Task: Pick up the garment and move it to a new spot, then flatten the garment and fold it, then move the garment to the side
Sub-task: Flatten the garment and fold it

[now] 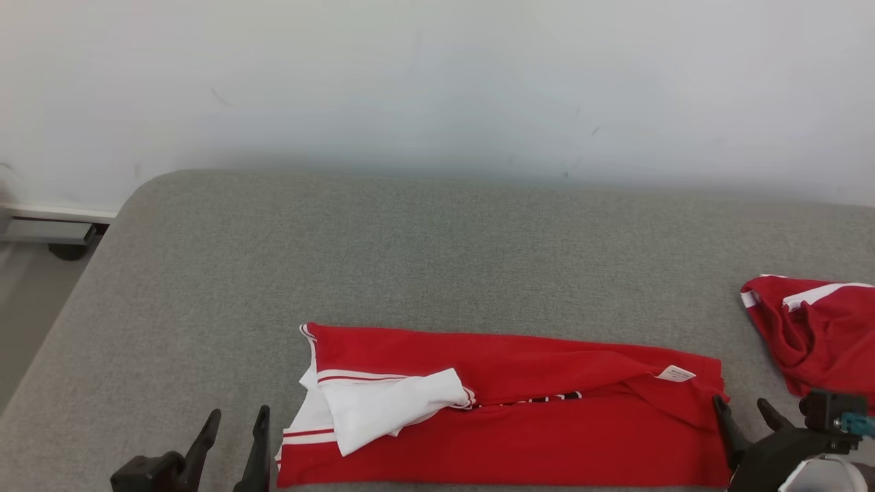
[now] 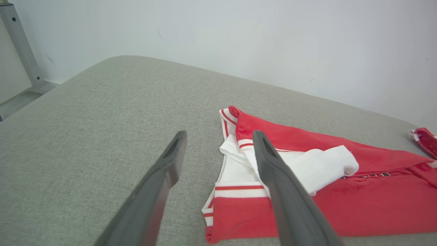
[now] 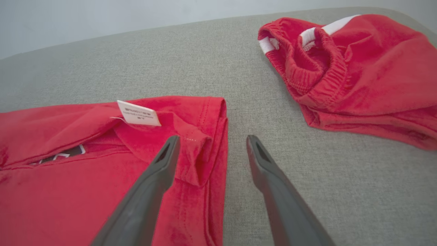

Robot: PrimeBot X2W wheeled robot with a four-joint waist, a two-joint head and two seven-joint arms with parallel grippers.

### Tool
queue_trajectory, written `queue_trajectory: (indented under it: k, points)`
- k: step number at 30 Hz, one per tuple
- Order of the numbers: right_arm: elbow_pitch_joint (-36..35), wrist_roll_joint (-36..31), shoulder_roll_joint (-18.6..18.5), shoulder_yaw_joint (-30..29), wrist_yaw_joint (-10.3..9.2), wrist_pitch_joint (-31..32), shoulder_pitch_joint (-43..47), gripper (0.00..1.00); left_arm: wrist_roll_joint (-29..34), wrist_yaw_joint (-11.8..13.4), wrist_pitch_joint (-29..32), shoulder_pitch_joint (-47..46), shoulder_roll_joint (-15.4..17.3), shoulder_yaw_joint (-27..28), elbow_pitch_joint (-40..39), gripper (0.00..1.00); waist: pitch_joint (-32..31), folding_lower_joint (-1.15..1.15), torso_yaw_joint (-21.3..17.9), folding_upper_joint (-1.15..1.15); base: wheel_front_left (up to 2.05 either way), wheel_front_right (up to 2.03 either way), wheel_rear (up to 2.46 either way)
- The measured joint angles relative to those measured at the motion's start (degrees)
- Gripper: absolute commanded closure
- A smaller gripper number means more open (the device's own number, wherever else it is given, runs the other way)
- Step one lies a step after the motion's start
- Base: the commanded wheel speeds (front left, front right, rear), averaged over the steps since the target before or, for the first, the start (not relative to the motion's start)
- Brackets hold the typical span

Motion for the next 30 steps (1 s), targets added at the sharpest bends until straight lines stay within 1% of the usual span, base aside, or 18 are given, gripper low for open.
queue_trajectory:
  k: [5,11,17,20,26,27,28,29,30]
  points:
    - [1.1,-0.4,0.0,0.6,-0.34,1.9,-2.7,0.00,3.7,0.0,-0.1,1.3,-1.9,2.6,-2.4,0.00,0.6,0.00,0.7,0.00,0.00,0.00,0.00]
    - [4.3,-1.3,0.0,1.3,-0.75,4.8,-5.7,0.00,7.1,0.0,-0.1,2.5,-3.5,4.3,-4.7,0.00,1.5,0.00,1.6,0.00,0.00,0.00,0.00]
    - [7.2,-1.5,0.2,1.7,-1.01,7.0,-7.6,0.00,9.8,0.0,-0.1,3.4,-4.5,5.4,-6.7,0.00,2.8,0.00,2.5,0.00,0.00,0.00,0.00]
    - [8.7,-1.7,0.3,2.3,-1.05,8.4,-8.1,0.00,10.4,0.0,-0.1,3.4,-5.4,6.0,-7.7,0.00,3.5,0.01,2.9,0.00,0.00,0.00,0.00]
    - [9.9,-1.8,1.1,2.8,-1.07,10.0,-9.4,0.00,11.3,0.0,-0.2,3.8,-5.7,7.4,-8.8,0.00,4.7,0.00,3.3,0.00,0.00,0.00,0.00]
    - [10.0,-1.8,1.1,2.8,-1.07,10.5,-9.9,0.11,11.4,0.0,-0.2,4.1,-5.8,7.7,-9.0,0.00,5.0,0.00,3.3,0.00,0.00,0.00,0.00]
    - [10.2,-1.8,1.1,2.9,-1.07,10.9,-10.3,0.62,11.6,0.0,-0.2,4.5,-5.9,8.0,-9.2,0.00,5.2,0.00,3.3,0.00,0.00,0.00,0.00]
    - [10.5,-1.8,1.1,3.1,-1.07,11.2,-10.7,1.00,11.8,0.0,-0.2,4.5,-6.0,8.2,-9.2,0.00,5.4,0.00,3.3,0.00,0.00,0.00,0.00]
    - [10.8,-1.8,1.4,3.3,-0.98,11.5,-11.4,1.00,12.0,0.0,-0.2,4.5,-6.4,8.9,-9.3,0.00,5.6,0.01,3.1,0.00,0.00,0.00,0.00]
